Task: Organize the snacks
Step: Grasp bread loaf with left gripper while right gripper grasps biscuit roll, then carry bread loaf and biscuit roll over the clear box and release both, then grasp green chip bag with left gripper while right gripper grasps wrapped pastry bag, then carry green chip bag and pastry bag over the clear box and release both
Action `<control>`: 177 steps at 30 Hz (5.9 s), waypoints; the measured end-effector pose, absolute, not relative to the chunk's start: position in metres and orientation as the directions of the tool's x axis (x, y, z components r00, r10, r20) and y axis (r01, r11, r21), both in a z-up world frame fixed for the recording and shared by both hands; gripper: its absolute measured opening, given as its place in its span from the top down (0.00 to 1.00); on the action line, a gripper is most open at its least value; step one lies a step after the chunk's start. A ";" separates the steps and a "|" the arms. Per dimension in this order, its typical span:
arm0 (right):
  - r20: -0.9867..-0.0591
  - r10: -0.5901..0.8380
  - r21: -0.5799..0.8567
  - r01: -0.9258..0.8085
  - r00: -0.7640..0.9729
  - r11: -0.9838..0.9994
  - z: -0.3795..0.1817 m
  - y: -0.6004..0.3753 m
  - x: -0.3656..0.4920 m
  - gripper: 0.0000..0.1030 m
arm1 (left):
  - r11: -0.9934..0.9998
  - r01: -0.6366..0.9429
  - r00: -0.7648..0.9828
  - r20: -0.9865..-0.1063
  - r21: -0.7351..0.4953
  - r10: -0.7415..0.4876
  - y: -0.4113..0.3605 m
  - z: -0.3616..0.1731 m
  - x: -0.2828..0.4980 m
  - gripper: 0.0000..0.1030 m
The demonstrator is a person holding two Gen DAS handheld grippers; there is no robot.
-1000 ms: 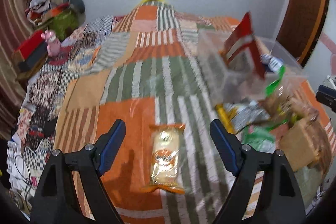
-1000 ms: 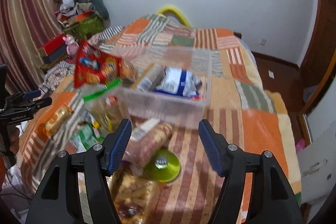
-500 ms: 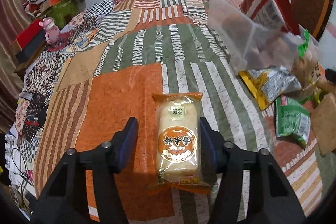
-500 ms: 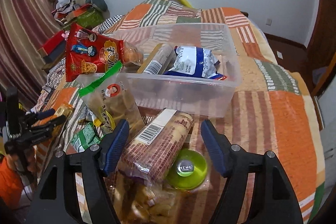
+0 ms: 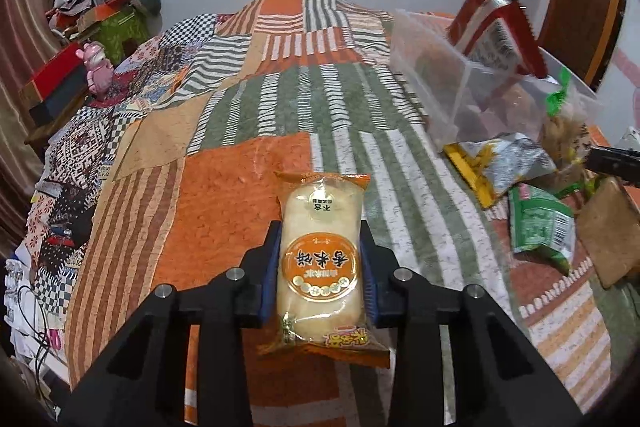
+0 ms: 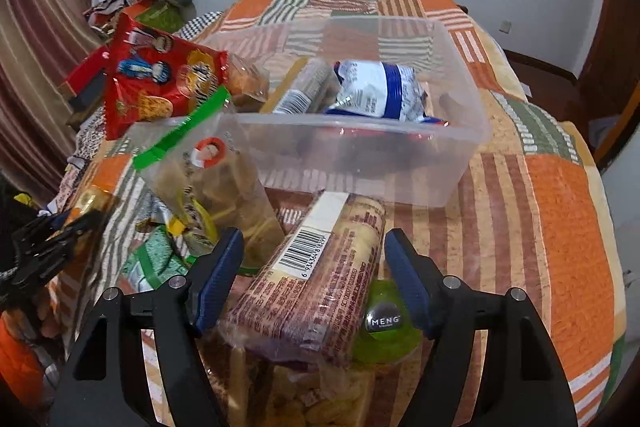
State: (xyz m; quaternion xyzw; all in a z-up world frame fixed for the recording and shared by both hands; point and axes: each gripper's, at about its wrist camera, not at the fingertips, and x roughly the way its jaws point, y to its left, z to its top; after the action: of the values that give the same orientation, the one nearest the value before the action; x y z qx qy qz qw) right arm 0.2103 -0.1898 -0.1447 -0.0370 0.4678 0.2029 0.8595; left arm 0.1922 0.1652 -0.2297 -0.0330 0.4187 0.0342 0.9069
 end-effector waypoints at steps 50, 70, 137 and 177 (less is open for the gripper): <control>-0.612 0.430 0.127 -0.454 0.664 0.882 -0.055 -0.211 0.209 0.58 | 0.992 0.123 0.734 -0.674 0.015 -0.081 0.035 -0.131 0.281 0.67; -0.669 0.369 0.060 -0.448 0.645 0.892 -0.077 -0.190 0.265 0.58 | 0.993 0.116 0.669 -0.738 -0.011 -0.087 0.025 -0.153 0.344 0.67; -0.791 0.362 0.143 -0.425 0.494 0.894 -0.137 -0.234 0.126 0.40 | 0.990 0.130 0.533 -0.838 -0.059 -0.120 0.033 -0.204 0.189 0.31; -0.723 0.362 0.119 -0.410 0.588 0.904 -0.112 -0.241 0.134 0.59 | 0.988 0.138 0.634 -0.760 -0.073 -0.145 0.028 -0.172 0.184 0.52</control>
State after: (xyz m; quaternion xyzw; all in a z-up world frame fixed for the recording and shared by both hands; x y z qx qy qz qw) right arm 0.1341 -0.2410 -0.1120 -0.0302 0.3988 0.2165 0.8906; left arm 0.1840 0.0280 -0.1717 -0.0040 0.4207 -0.0783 0.9038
